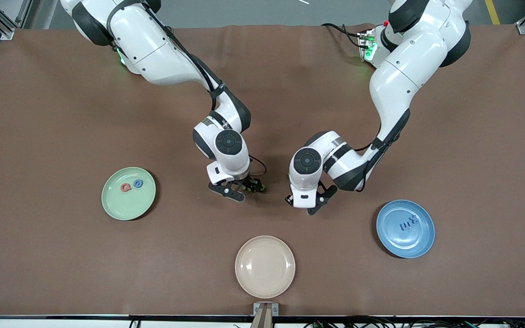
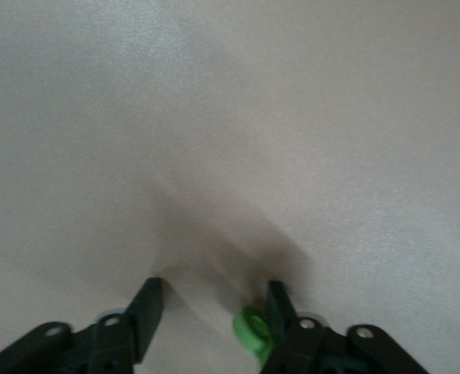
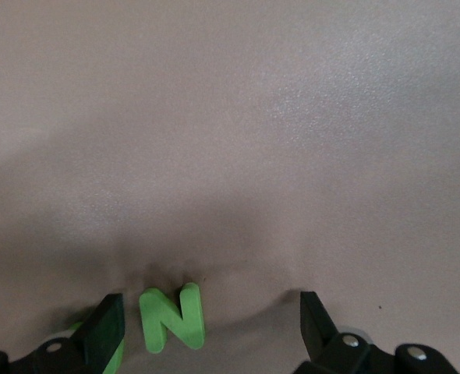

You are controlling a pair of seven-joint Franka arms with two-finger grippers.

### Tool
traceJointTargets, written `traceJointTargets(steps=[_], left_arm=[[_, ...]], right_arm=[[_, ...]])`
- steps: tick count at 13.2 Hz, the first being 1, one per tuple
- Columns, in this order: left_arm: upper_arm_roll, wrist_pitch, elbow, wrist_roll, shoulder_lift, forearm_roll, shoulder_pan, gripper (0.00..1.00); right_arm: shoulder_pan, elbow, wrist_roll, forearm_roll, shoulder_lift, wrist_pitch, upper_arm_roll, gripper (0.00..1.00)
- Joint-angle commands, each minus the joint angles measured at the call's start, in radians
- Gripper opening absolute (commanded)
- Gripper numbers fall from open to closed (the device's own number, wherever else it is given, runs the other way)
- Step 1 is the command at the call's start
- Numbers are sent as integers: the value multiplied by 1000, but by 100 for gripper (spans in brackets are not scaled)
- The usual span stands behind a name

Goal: Sort upper and lower case letters into plates

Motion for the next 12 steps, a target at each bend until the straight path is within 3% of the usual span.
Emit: traceJointTargets(steps=[1,3,4,5,7,8,9,12], left_arm=[[10,6,23,1,22,-14,-17,51],[10,22,23,-2,22,-14,-31,48],[10,23,23,-2,21,-14,-38,42],[10,23,23,-2,21,-14,-38,35],[10,24,23,7,21,-19,-38,19],[10,24,23,9,21,-19,-38,11],[10,24,23,10,16,-19,-37,2],[7,24,23,54,-14,-17,-8,0]], right_arm=[[14,16,12,-31,14,14,-8,92],[14,13,12,-46,14,28,-8,76],[14,12,11,-46,14,28,-8,67],[12,10,12,-43,13,26,-8,51],[11,10,15,-43,13,23,-8,8],[5,10,11,-43,11,20,-8,0],[-4,10,0,-43,5,14,-8,0],[-52,6,-88,-40,-24,-47,-6,0]])
